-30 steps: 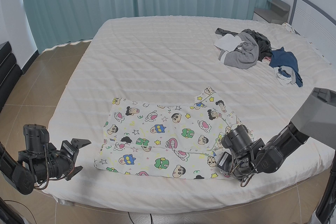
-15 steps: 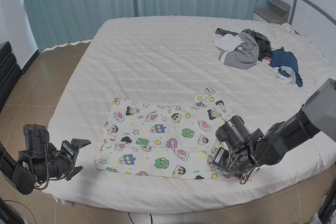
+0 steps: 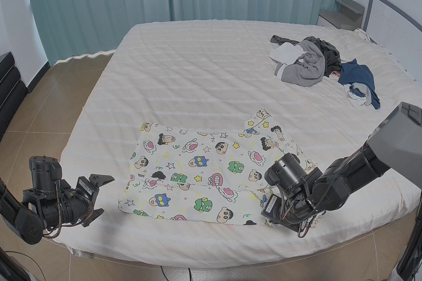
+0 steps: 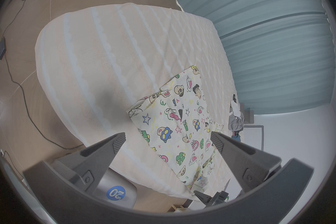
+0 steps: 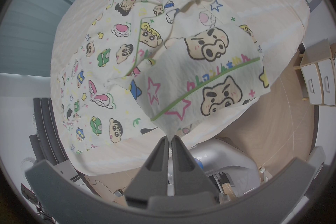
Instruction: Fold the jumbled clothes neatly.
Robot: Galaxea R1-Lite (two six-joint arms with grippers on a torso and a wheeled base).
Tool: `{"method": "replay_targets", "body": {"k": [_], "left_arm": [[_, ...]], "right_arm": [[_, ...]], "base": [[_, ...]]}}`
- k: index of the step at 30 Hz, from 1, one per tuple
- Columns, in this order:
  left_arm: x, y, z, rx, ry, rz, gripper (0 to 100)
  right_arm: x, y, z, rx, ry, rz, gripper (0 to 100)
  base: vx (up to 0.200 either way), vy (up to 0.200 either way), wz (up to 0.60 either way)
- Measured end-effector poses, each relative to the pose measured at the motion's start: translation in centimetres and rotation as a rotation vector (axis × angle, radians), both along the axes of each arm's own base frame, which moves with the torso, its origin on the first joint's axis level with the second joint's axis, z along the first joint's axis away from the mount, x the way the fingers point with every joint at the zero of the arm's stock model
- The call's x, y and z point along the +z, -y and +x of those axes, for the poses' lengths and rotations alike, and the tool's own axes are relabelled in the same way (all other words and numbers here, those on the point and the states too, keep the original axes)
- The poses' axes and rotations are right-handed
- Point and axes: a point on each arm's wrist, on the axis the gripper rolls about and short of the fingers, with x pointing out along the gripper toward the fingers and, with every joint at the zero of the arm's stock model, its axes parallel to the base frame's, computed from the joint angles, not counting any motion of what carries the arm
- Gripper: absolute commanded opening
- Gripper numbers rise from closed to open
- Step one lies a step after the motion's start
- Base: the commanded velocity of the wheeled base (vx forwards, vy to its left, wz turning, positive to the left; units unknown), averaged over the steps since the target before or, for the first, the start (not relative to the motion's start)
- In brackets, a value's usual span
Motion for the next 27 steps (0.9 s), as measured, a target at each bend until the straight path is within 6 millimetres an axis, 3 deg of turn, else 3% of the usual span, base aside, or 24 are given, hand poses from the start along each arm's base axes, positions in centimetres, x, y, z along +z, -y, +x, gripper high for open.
{"method": "replay_targets", "body": {"k": [21,22,27], "left_arm": [[-0.1,0.0,-0.1,0.0,-0.006,0.001,100],[-0.1,0.0,-0.1,0.0,-0.007,0.0,100],[-0.2,0.0,0.0,-0.001,-0.008,0.001,100]], "right_arm": [[-1.4,-0.4,0.3,0.014,-0.023,-0.023,0],[-1.4,-0.5,0.3,0.016,-0.023,-0.024,100],[-1.6,-0.7,0.2,0.016,-0.013,-0.041,100]], "base": [[0.0,0.0,0.0],[0.0,0.0,0.0],[0.0,0.0,0.0]]}}
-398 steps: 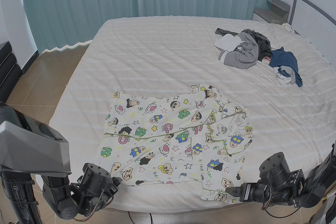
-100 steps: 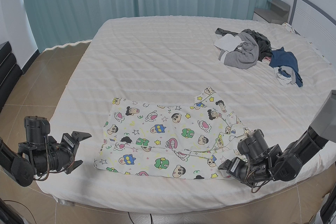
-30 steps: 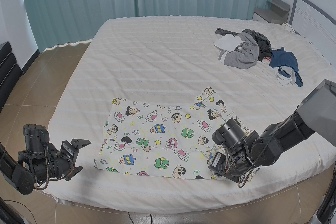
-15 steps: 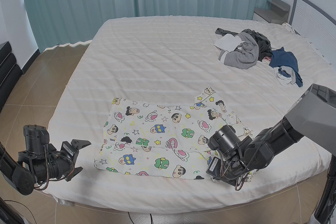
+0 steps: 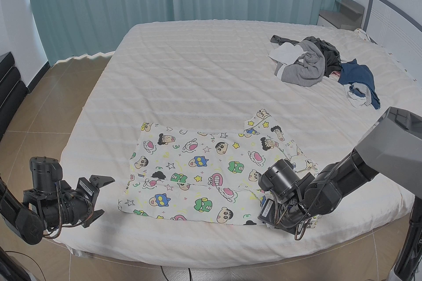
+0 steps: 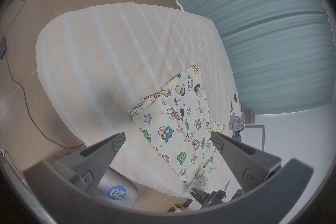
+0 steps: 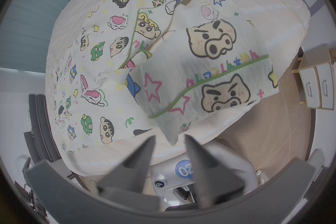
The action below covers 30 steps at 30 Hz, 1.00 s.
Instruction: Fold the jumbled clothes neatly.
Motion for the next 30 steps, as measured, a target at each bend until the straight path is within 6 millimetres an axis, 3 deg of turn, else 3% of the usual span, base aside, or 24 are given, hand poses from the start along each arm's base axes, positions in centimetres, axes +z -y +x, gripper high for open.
{"method": "replay_targets", "body": {"k": [7,14,20,25,30], "left_arm": [[-0.1,0.0,0.1,0.0,0.0,0.0,100],[-0.3,0.0,0.2,0.002,0.008,0.0,100],[-0.5,0.0,0.2,0.002,0.006,0.001,100],[-0.6,0.0,0.1,0.002,0.002,0.002,100],[-0.7,0.0,0.1,0.001,-0.002,0.002,100]], "right_arm": [[0.4,-0.3,-0.7,0.023,0.007,-0.013,100],[2.7,0.8,-2.0,0.071,0.049,-0.008,100],[4.2,4.7,-3.0,0.157,0.079,-0.083,100],[4.7,8.5,-2.6,0.182,0.132,-0.141,100],[4.5,10.5,-2.2,0.179,0.191,-0.152,100]], "base": [[0.0,0.0,0.0],[0.0,0.0,0.0],[0.0,0.0,0.0],[0.0,0.0,0.0],[0.0,0.0,0.0]]}}
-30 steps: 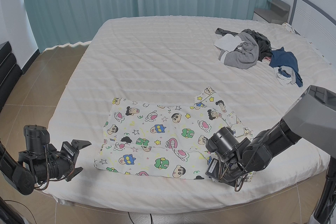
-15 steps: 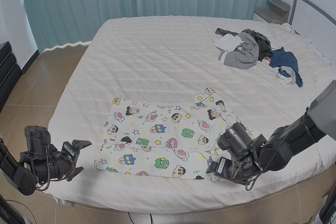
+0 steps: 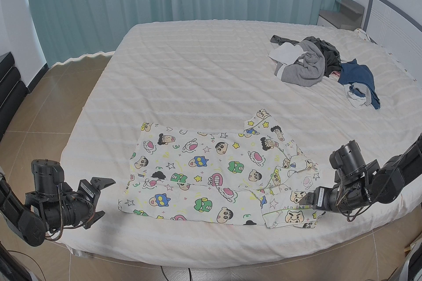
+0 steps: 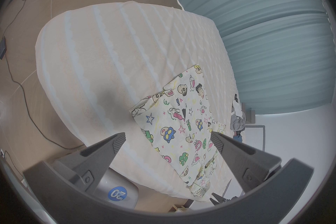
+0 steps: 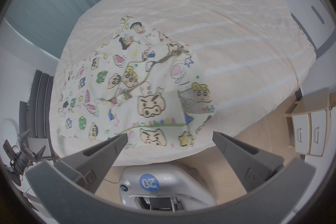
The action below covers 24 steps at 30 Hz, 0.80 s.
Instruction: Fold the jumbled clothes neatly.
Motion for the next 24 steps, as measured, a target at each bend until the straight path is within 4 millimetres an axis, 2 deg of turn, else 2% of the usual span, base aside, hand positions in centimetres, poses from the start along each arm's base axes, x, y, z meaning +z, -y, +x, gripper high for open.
{"method": "replay_targets", "body": {"k": [5,13,21,22,24], "left_arm": [[-0.1,0.0,0.0,-0.001,-0.003,0.001,100],[-0.1,0.0,-0.1,-0.004,-0.006,0.002,100],[-0.3,0.0,-0.1,-0.004,-0.012,0.004,100],[-0.3,0.0,-0.1,-0.004,-0.014,0.004,100],[-0.3,0.0,-0.1,-0.004,-0.015,0.004,100]], "right_arm": [[-0.9,0.4,0.5,-0.014,0.002,0.005,100],[-2.9,-0.4,2.5,-0.01,0.062,0.037,100],[-4.3,-0.6,2.9,-0.009,0.027,0.038,100],[-4.4,-0.6,2.9,-0.007,0.024,0.041,0],[-4.5,-0.7,3.0,-0.004,0.02,0.049,0]], "base": [[0.0,0.0,0.0],[0.0,0.0,0.0],[0.0,0.0,0.0],[0.0,0.0,0.0],[0.0,0.0,0.0]]}}
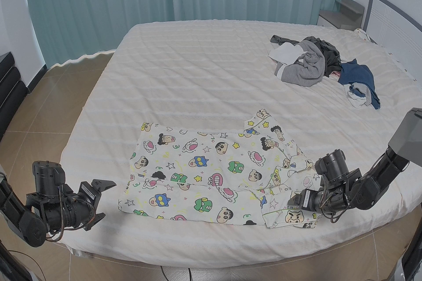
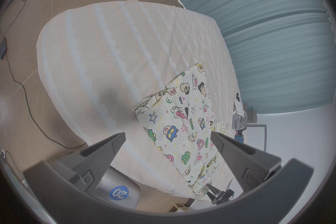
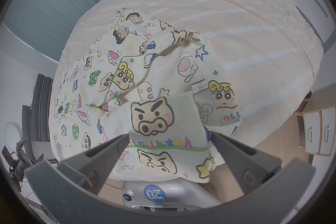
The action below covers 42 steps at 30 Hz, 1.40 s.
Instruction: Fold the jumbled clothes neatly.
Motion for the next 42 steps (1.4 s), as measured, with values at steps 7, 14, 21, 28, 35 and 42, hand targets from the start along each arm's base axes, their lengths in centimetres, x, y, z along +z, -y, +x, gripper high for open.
{"method": "replay_targets", "body": {"k": [7,14,21,28,35,42], "left_arm": [[0.0,0.0,0.0,0.0,-0.001,0.0,100],[0.0,0.0,0.0,0.0,-0.002,0.0,100],[0.0,0.0,0.0,0.0,-0.002,0.0,100],[0.0,0.0,0.0,-0.001,-0.002,0.0,100],[0.0,0.0,0.0,-0.001,-0.002,0.0,100],[0.0,0.0,0.0,0.0,-0.002,0.0,100]], "right_arm": [[-0.1,-0.1,0.3,0.0,-0.001,0.009,0],[0.1,-0.1,0.1,0.002,-0.003,0.008,0],[0.8,0.0,-0.2,0.008,-0.007,0.0,0],[1.1,0.2,-0.1,0.001,-0.004,-0.007,0],[1.3,0.1,-0.2,0.001,0.005,-0.017,0],[1.2,0.3,-0.2,0.014,-0.007,-0.055,0]], "base": [[0.0,0.0,0.0],[0.0,0.0,0.0],[0.0,0.0,0.0],[0.0,0.0,0.0],[0.0,0.0,0.0],[0.0,0.0,0.0]]}}
